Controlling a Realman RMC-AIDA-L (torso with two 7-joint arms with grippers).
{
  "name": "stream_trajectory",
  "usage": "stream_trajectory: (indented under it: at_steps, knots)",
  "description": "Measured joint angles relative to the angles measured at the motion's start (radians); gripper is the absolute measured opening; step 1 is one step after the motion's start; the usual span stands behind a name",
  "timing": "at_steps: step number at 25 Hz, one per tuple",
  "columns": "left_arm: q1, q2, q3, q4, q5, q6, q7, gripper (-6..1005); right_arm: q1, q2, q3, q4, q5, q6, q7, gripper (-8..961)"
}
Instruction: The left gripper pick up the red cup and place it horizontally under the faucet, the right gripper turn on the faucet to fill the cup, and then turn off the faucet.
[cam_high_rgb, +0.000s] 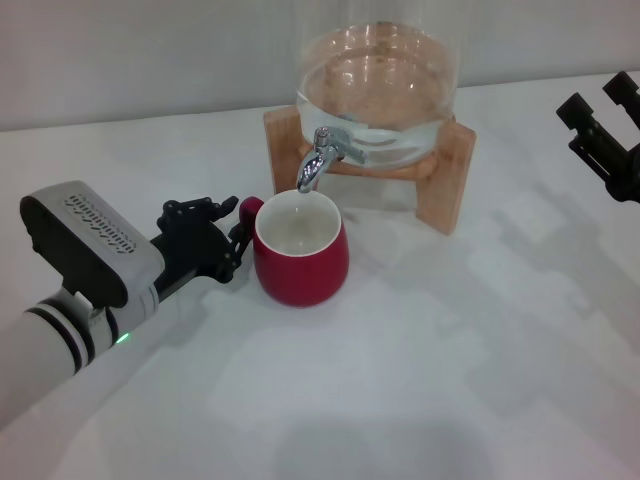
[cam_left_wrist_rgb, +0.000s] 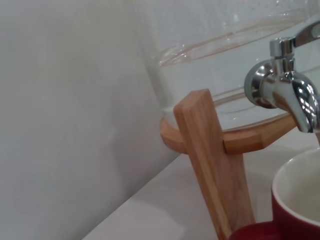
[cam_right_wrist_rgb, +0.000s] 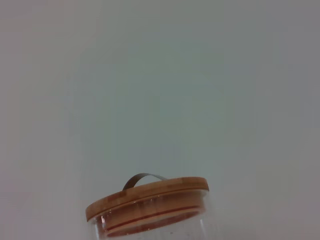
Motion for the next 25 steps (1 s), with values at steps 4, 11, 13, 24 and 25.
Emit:
stream_trajectory:
  at_steps: [4,11,13,24,25]
  knots:
    - [0.004,0.0,-0.002,0.0,-0.004,0.0,0.0,273,-0.001,-0.001,0.003,0.0,0.0,0.0,0.0,855]
    - [0.018,0.001,-0.003,0.0,-0.005,0.007,0.0,278,-0.002,-0.002,0.006,0.0,0.0,0.001,0.0,854]
    - [0.022,0.001,-0.003,0.0,-0.005,0.008,0.001,280,-0.002,-0.002,0.005,0.0,0.0,0.003,0.0,854]
    - [0.097,0.003,-0.103,0.051,-0.007,0.012,0.123,392,-0.007,-0.002,0.002,0.0,0.0,0.0,0.0,854]
    - [0.102,0.003,-0.108,0.051,-0.007,0.013,0.13,394,-0.007,-0.002,0.002,0.0,0.0,0.0,0.0,854]
